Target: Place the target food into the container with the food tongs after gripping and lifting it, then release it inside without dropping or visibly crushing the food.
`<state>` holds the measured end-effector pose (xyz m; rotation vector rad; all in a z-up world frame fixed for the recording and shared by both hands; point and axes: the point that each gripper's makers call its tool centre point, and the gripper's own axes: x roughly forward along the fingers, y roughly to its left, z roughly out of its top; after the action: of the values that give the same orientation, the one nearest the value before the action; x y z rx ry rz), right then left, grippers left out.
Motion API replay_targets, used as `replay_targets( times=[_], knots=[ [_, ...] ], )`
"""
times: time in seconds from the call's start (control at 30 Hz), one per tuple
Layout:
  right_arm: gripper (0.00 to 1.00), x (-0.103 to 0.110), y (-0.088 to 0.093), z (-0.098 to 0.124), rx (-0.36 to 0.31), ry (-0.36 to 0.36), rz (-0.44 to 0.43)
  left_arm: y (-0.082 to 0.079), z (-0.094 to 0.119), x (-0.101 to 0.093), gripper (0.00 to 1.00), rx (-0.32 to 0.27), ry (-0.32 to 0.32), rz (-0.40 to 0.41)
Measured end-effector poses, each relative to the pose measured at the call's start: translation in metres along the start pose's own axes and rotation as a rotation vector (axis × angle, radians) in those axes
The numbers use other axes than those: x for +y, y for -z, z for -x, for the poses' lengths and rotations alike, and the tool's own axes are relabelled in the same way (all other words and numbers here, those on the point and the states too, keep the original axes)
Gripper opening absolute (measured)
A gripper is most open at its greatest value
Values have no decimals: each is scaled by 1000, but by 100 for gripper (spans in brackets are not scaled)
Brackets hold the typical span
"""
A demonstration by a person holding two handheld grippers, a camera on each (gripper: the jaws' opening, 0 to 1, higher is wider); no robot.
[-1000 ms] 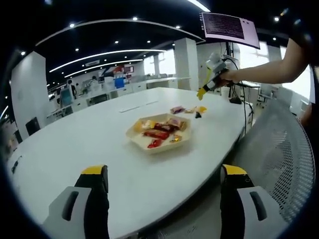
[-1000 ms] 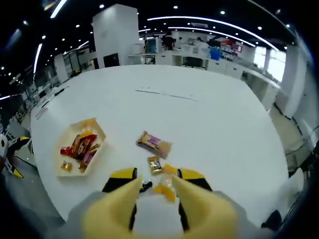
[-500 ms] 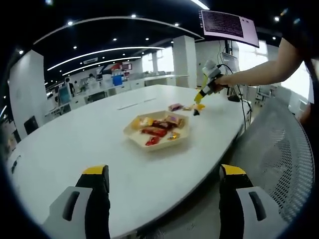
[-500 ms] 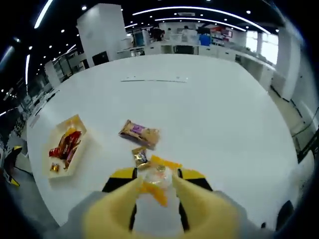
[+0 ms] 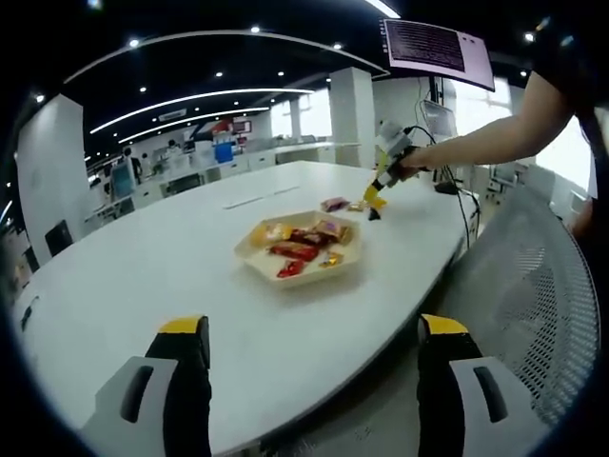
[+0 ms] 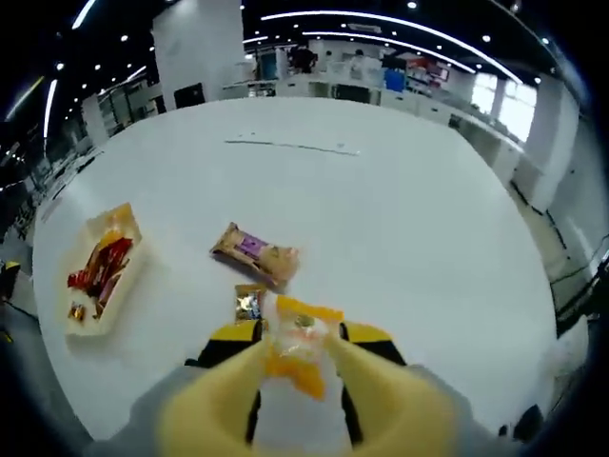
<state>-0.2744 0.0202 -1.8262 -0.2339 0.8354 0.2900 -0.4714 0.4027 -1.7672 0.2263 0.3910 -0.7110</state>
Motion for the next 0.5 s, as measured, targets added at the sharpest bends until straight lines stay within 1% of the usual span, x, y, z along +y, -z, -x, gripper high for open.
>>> replay_targets(
  times=[0.03, 0.07, 0.1, 0.13, 0.17, 0.27, 0.33, 0.5],
  knots=[
    [32, 1, 0, -2, -2, 0, -1, 0, 0, 0, 86, 0, 0, 0],
    [31, -1, 4, -4, 23, 11, 15, 0, 0, 0, 86, 0, 0, 0],
    [31, 1, -1, -6, -18, -5, -22, 0, 0, 0, 86, -1, 0, 0],
    [31, -4, 5, -2, 19, 9, -43, 0, 0, 0, 86, -1, -1, 0],
    [31, -5, 5, -2, 11, -6, -40, 0, 0, 0, 86, -1, -1, 0],
    [30, -7, 8, -3, 0, -22, -115, -1, 0, 0, 86, -2, 1, 0],
    [30, -7, 8, -2, -8, -21, -104, -1, 0, 0, 85, -2, 1, 0],
    [30, -5, 7, -3, -1, -21, -101, 0, 0, 0, 85, -1, 2, 0]
  ],
)
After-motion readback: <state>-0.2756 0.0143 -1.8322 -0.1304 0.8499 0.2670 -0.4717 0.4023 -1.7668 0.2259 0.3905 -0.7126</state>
